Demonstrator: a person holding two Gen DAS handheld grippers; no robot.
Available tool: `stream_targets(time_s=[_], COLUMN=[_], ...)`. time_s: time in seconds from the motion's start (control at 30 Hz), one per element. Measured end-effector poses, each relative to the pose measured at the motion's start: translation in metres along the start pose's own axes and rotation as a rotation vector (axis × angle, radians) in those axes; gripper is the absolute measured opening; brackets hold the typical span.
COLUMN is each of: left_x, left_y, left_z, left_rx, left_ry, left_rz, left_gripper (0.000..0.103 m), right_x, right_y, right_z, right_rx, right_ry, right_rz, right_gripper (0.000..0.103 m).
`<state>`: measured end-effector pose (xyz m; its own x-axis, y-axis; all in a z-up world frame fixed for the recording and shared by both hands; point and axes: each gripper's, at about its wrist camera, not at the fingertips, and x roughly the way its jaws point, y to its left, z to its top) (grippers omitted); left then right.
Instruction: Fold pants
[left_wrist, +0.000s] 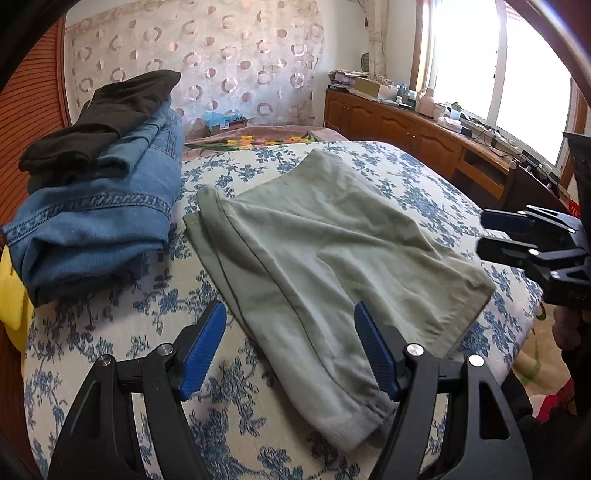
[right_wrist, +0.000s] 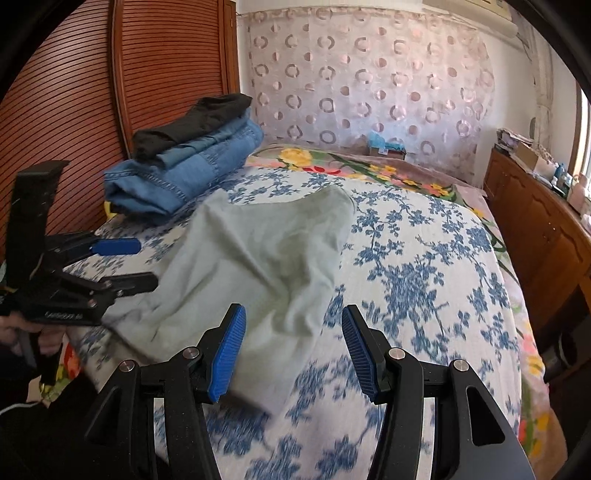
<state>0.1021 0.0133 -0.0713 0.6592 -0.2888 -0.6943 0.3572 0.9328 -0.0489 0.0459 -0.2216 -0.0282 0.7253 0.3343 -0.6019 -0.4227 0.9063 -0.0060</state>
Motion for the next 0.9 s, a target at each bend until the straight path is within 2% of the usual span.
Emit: stream_targets(time_s=[0.2,0.47,0.63,0.7,0.77,0.9], left_x=[-0.01,-0.019,-0.024,-0.024,-0.022,-0.022], left_y=[0.002,0.008,0.009,0.007,0.004,-0.003], left_z=[-0.017,-0.035,-0.041,-0.045,-0.046,-0.05], left_rx=[-0.021,-0.045,-0.069,-0.075,-0.076,-0.072], left_ry=[0.011,0.025,0.029,0.035,0.046,0.046], left_rz=[-0.007,-0.024,-0.076,-0.093,-0.107,-0.121], left_gripper=[0.073,0.072,0.058,0.056,0.047,0.042], right_x=[-0.014,-0.02,-0.008,-0.003,0.002,0.008], right_y=[-0.005,0.012,0.024,0.026,0.029,0.032], right_z=[-0.025,-0.028,-0.025,-0.025,-0.025,-0.025], right_rx=[0.02,-0.004,-0.052,-0.063,-0.076,-0.092], right_ry=[0.03,0.062,0.07,0.075,0.079,0.078], right_rz=[0.0,-0.001,-0.001,-0.011,-0.022,-0.038], right_gripper=[0.056,0.056,0.056,0.056,0.056,0.056])
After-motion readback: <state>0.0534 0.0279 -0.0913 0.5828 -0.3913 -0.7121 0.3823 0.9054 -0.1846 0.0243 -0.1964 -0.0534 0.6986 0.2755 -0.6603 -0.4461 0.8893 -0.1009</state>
